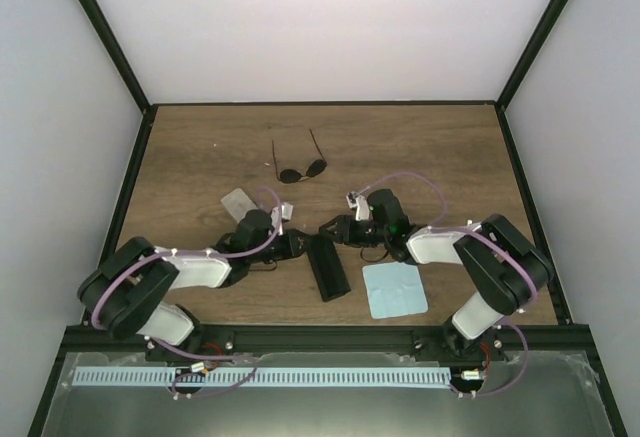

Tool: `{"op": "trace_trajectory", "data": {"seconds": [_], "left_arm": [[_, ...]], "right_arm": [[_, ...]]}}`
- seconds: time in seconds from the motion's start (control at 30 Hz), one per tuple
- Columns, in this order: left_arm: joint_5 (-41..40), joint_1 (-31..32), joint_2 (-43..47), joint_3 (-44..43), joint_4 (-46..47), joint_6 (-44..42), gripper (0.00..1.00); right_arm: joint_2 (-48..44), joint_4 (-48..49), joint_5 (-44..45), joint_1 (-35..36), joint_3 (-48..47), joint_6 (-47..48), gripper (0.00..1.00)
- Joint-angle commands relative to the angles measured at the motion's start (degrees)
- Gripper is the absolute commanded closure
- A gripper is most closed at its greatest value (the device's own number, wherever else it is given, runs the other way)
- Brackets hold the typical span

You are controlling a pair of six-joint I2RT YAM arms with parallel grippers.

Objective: Organize the sunglasses
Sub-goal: Open the sunglasses case at the center of the board.

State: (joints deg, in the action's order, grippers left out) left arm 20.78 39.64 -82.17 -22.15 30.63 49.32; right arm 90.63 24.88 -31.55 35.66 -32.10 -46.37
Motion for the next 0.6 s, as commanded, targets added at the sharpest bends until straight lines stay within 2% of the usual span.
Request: {"op": "trace_trajectory", "data": {"seconds": [0.0,0.33,0.57], "left_arm": [[1.8,1.2,-5.2,-1.2,2.9,0.1,0.9],[3.0,2.6,-11.1,-3.5,6.3,1.0,0.91],[3.2,2.7,-12.7,-6.1,5.4,0.7,0.91]], "right_arm": [[0.9,2.1,-2.1,0.0,-2.0,-0.9,0.68],[-1.4,-0.1,-3.0,0.0,-3.5,-0.4,0.68],[2.5,1.4,-8.1,-0.3,-4.7,-1.2,0.68]]}}
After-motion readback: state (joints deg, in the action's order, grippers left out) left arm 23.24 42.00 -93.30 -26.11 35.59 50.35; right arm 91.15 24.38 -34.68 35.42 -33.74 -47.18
